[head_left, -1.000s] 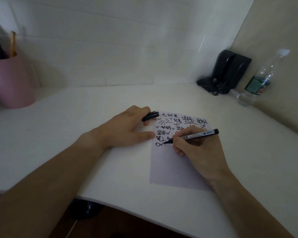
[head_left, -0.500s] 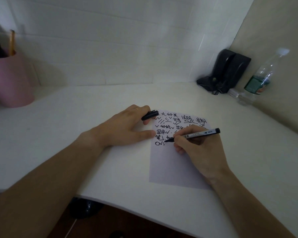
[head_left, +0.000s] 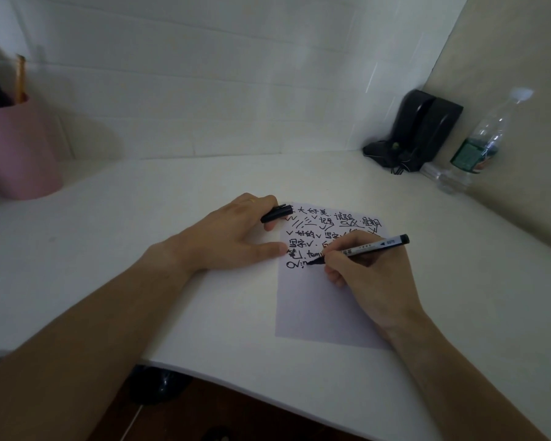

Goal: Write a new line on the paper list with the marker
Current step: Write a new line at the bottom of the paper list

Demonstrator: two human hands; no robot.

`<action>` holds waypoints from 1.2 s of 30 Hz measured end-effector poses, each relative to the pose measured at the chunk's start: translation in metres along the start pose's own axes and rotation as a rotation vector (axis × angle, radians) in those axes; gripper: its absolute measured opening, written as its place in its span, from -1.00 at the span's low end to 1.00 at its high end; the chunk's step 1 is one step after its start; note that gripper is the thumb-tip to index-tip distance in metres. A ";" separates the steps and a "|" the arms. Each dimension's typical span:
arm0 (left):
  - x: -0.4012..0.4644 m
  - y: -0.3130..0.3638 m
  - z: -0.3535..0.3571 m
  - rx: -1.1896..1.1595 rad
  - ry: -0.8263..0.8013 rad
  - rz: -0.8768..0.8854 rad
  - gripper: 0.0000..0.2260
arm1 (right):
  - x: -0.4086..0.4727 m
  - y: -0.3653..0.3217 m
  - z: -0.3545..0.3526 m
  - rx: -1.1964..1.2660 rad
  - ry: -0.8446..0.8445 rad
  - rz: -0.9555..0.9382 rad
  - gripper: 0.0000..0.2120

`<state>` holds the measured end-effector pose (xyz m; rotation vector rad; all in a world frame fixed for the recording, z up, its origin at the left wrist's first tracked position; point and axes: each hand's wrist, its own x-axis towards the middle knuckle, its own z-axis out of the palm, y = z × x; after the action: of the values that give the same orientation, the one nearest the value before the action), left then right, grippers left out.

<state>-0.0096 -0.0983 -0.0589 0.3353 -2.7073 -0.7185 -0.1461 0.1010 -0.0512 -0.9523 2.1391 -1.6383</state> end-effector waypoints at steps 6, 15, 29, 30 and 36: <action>0.000 0.003 -0.001 0.002 -0.001 -0.001 -0.68 | -0.001 -0.002 -0.001 -0.024 -0.023 -0.011 -0.93; 0.000 0.001 -0.001 -0.005 0.012 0.010 -0.68 | 0.000 0.000 -0.001 -0.006 0.026 -0.004 -0.96; 0.000 0.000 -0.001 -0.006 0.009 0.016 -0.67 | -0.002 -0.002 0.000 -0.036 0.036 0.030 -0.92; 0.000 0.001 -0.001 -0.005 0.009 0.016 -0.67 | -0.002 -0.003 0.000 -0.044 0.038 0.029 -0.90; 0.001 -0.001 0.000 -0.010 0.015 0.014 -0.68 | -0.003 -0.002 -0.002 -0.014 0.077 0.017 -0.95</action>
<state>-0.0105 -0.0995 -0.0589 0.3179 -2.6884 -0.7230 -0.1440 0.1040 -0.0495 -0.8861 2.2048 -1.6798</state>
